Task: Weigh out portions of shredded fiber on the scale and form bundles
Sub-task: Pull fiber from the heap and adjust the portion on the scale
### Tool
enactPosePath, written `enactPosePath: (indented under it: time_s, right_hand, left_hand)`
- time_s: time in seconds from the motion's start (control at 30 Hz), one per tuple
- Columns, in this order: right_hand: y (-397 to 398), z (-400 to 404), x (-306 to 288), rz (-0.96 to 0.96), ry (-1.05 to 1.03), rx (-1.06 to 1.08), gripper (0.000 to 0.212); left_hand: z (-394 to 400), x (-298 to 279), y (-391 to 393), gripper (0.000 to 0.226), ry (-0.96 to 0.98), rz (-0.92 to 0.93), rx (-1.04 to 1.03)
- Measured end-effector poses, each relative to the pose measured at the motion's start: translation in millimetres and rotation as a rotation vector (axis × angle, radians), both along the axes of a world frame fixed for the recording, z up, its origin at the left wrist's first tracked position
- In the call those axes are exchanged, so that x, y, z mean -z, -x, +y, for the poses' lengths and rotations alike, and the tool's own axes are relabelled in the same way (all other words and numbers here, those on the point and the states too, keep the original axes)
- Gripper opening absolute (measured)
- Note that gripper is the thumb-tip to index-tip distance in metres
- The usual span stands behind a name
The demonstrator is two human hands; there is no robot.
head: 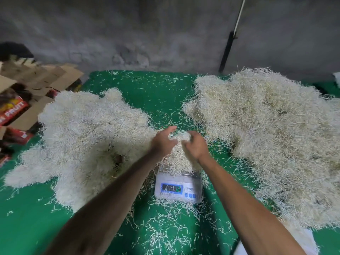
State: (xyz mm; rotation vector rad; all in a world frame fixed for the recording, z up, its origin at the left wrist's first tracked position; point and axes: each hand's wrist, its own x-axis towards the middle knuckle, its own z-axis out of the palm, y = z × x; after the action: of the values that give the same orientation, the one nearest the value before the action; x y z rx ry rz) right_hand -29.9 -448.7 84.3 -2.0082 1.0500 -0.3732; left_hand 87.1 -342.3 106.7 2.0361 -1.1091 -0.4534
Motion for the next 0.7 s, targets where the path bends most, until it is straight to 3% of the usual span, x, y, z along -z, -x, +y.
enactPosePath:
  time_s: [0.13,0.27,0.37,0.5,0.6,0.7]
  right_hand:
    - [-3.1,-4.3,-3.3,-0.125,0.018,-0.009,0.039]
    - [2.9,-10.7,-6.5,-0.105,0.083,0.002,0.047]
    - [5.8,-10.6,-11.9,-0.105,0.080,0.004,0.044]
    - [18.2,-13.5,-13.2,-0.058,0.038,0.126,0.044]
    - [36.5,-16.2,-9.8,0.010,-0.011,0.196,0.043]
    - [41.9,-8.5,-12.5,-0.074,-0.084,0.186,0.034]
  left_hand:
    - [-9.4,-9.6,-14.3,0.024,0.068,-0.107,0.082]
    - [-15.9,-37.9,-33.1,0.019,0.096,-0.107,0.115]
    - [-10.1,-52.7,-41.4,0.013,0.099,0.028,0.112]
    - [6.2,-68.8,-42.1,0.018,0.150,0.420,-0.097]
    - [27.1,-87.4,-50.9,0.022,0.209,0.484,-0.244]
    - [42.5,-102.0,-57.0,0.021,0.281,0.528,-0.356]
